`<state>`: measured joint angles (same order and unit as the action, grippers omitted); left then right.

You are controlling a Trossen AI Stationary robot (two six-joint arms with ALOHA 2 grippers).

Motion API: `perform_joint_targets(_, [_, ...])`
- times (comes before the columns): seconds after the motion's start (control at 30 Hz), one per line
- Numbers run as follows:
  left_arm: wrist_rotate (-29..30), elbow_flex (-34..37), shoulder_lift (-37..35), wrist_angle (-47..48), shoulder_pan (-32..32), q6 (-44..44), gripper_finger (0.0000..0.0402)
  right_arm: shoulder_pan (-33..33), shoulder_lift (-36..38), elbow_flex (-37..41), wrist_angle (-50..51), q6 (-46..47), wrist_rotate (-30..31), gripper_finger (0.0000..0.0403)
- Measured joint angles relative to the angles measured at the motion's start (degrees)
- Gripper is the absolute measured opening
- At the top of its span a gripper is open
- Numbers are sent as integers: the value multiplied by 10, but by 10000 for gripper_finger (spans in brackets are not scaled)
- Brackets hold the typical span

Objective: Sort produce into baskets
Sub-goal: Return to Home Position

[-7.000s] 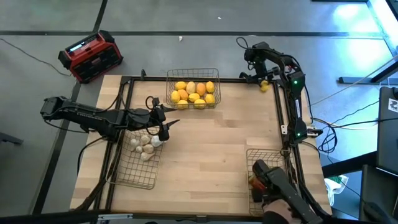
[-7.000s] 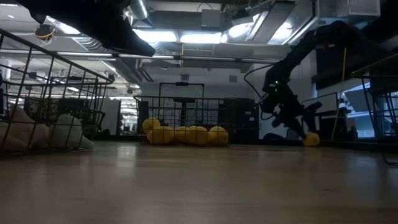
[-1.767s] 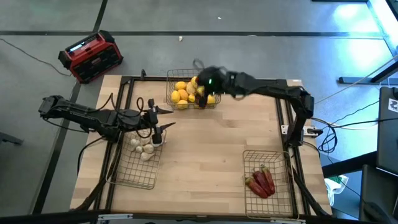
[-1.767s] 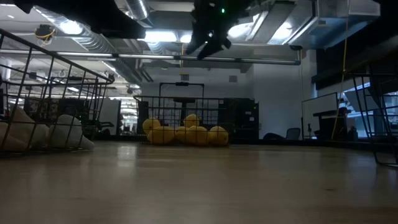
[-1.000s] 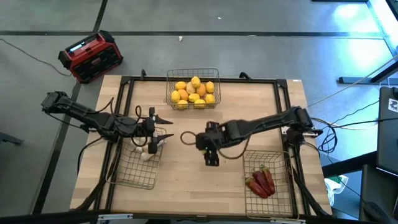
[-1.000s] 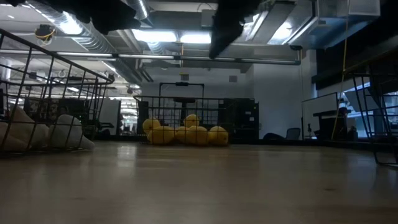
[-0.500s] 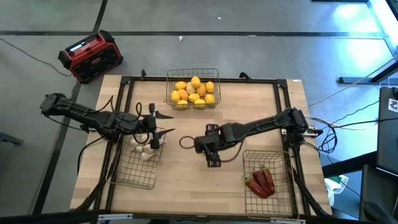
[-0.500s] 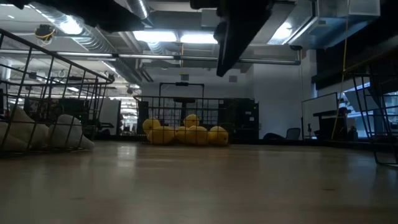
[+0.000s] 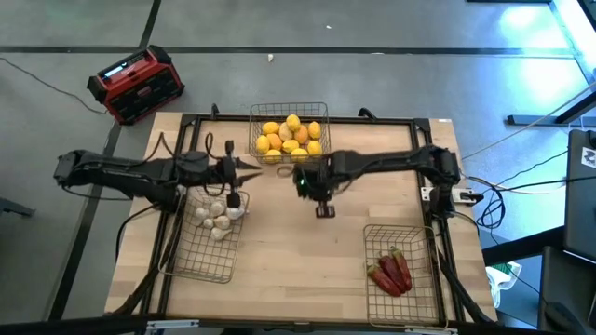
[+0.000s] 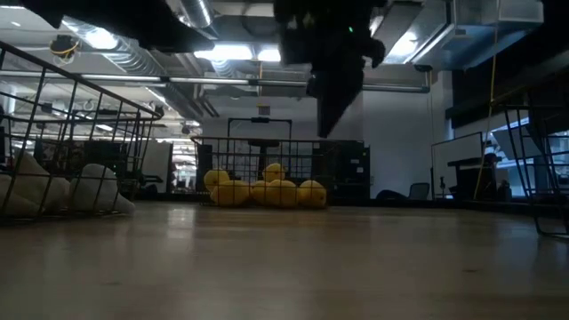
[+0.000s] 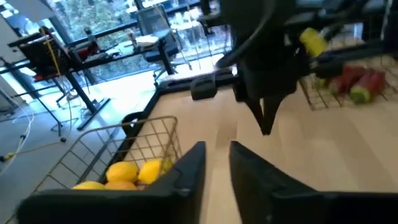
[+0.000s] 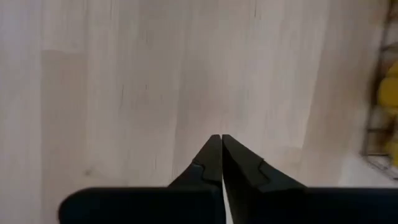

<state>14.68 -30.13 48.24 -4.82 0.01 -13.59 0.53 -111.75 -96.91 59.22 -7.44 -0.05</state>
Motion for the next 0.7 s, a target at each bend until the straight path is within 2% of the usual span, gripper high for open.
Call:
perform_joint_targets(0.07, [-32,0,-10,-1,33,3,44,-26,13,18,-4,-14,-36,10])
perform_joint_targets(0.2, [-88,0,-42,9,90,34,5,-65,64,59,-34,-14,-55,23])
perform_joint_targets(0.43, [-182,0,-103,79,153,81,8,-105,208,171,-147,23,-71,5])
perform_joint_targets(0.7, [-190,45,-174,81,159,104,7,-106,398,338,-241,91,-57,14])
